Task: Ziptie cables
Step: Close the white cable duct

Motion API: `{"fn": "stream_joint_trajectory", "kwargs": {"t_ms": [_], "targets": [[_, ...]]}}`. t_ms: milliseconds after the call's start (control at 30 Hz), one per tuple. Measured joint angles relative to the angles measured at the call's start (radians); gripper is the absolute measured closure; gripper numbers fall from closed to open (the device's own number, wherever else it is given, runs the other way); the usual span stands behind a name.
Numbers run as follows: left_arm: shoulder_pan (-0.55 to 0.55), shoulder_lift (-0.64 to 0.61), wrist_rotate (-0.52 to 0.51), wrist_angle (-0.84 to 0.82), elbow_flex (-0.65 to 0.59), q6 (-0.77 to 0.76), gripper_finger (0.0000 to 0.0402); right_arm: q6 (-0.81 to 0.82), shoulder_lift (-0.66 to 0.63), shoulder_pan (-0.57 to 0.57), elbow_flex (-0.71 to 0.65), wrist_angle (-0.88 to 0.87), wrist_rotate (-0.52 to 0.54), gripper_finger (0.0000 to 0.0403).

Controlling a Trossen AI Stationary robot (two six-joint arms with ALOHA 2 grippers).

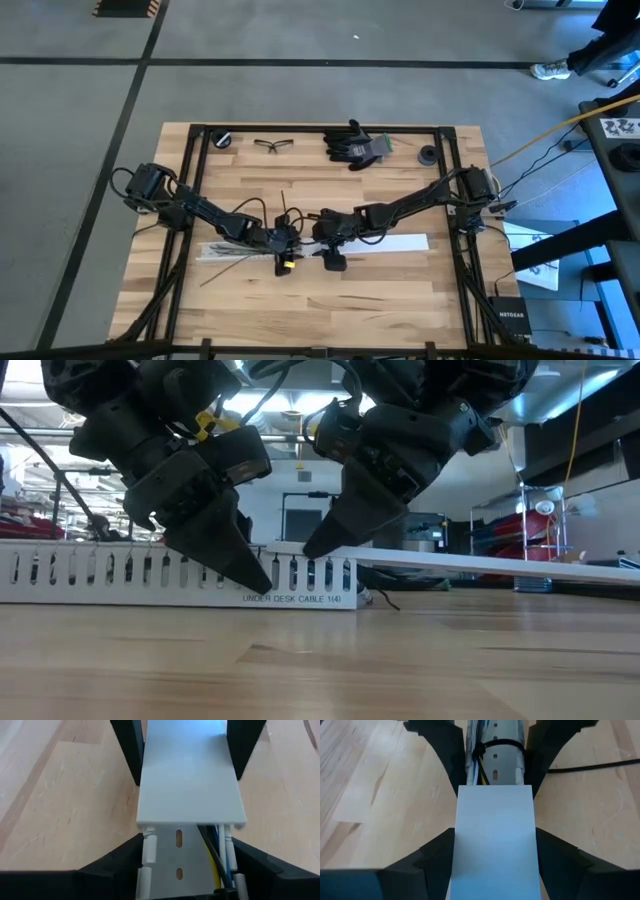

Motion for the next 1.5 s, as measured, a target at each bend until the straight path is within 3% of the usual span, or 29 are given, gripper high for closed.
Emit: {"fn": "stream_joint_trajectory", "kwargs": {"t_ms": [233, 567, 800, 1033, 1267, 1500], "targets": [[0.000, 0.000, 0.000, 0.003, 0.000, 0.003, 0.0181, 0.026, 0.032, 0.000, 0.005, 0.081, 0.001, 0.0178], [0.000, 0.000, -0.002, 0.015, -0.002, 0.018, 0.0181, 0.022, 0.111, 0.000, 0.122, 0.025, -0.010, 0.0178], [0.001, 0.001, -0.002, 0.021, -0.002, 0.005, 0.0164, 0.017, 0.112, 0.000, 0.125, 0.021, -0.012, 0.0177], [0.004, -0.002, -0.001, 0.022, -0.002, 0.008, 0.0113, -0.021, 0.111, -0.001, 0.123, 0.001, -0.020, 0.0122], [0.000, -0.112, 0.000, -0.007, 0.002, 0.033, 0.0103, -0.071, 0.016, -0.011, 0.123, -0.135, -0.017, 0.0072], [-0.019, -0.285, -0.005, -0.269, 0.019, -0.058, 0.0102, -0.137, -0.078, -0.005, 0.122, -0.235, 0.014, 0.0066]]}}
